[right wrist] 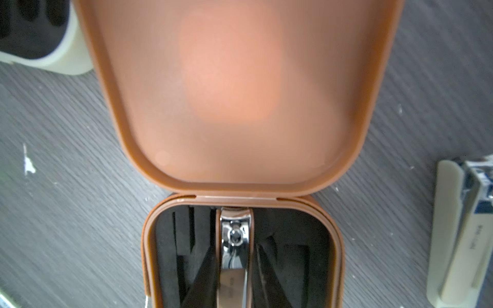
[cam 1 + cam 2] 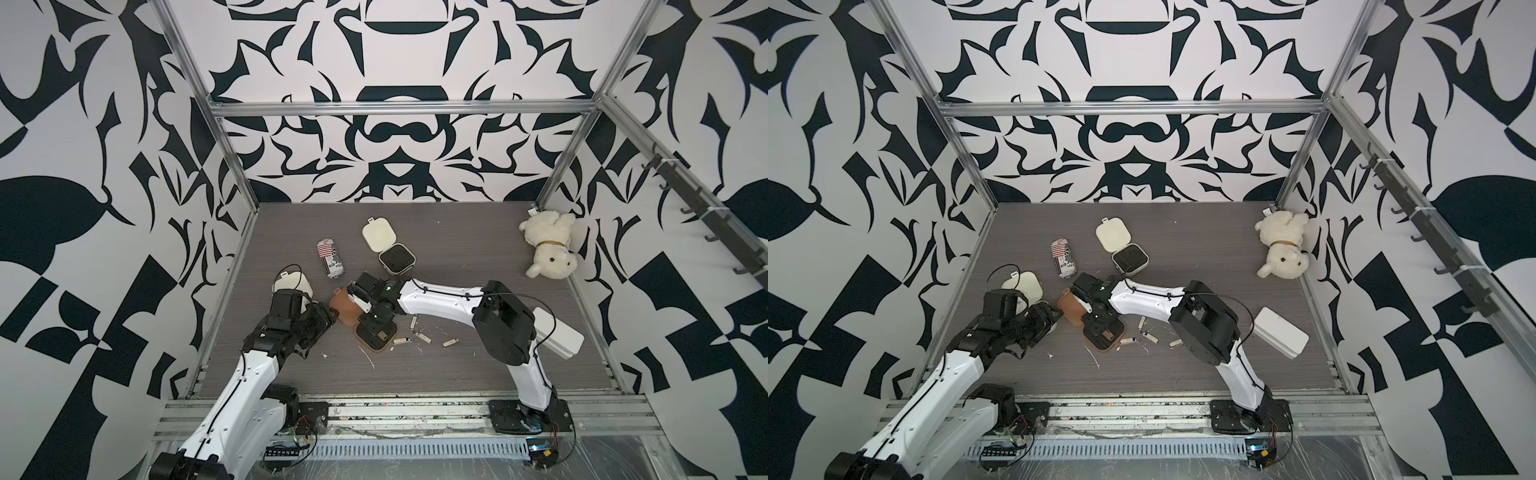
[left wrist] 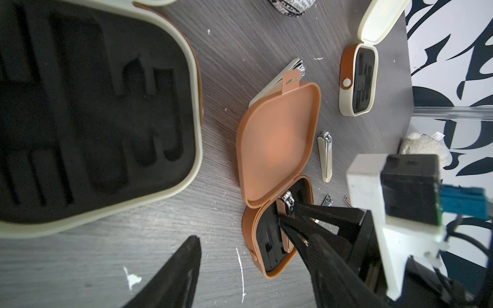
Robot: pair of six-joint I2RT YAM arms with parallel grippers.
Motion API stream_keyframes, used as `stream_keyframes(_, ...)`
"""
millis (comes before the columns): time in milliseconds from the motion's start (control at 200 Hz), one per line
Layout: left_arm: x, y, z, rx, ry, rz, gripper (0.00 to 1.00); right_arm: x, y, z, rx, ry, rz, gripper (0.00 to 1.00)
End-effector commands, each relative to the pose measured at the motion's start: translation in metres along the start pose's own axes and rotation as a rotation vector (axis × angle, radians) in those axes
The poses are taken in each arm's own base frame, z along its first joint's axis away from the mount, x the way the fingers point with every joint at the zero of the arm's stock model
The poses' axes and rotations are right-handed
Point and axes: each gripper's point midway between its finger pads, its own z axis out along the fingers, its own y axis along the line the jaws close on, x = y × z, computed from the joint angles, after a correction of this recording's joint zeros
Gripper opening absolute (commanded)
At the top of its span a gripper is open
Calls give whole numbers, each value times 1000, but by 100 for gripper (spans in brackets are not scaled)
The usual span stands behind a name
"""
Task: Organize nail clipper sets
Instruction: Place the nail clipper in the storage box.
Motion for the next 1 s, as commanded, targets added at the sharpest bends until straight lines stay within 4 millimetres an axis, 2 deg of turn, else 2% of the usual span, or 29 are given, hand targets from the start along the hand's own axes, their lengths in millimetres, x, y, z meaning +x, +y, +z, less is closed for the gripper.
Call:
stream_keyframes(0,5,5,2,-11,21,-12,68,-6,8,-20,-15,-49,-5,9)
stream_keyframes(545,6,7,3,-12,24,-13,68,3,10,-15,2,-20,-12,8)
stream_keyframes(815,6,7,2,-10,20,-14,68,5,0,-16,61,-9,46,8)
stream_keyframes(1000,6,4,2,-1,26,-10,68,3,1,-19,57,-19,65,8)
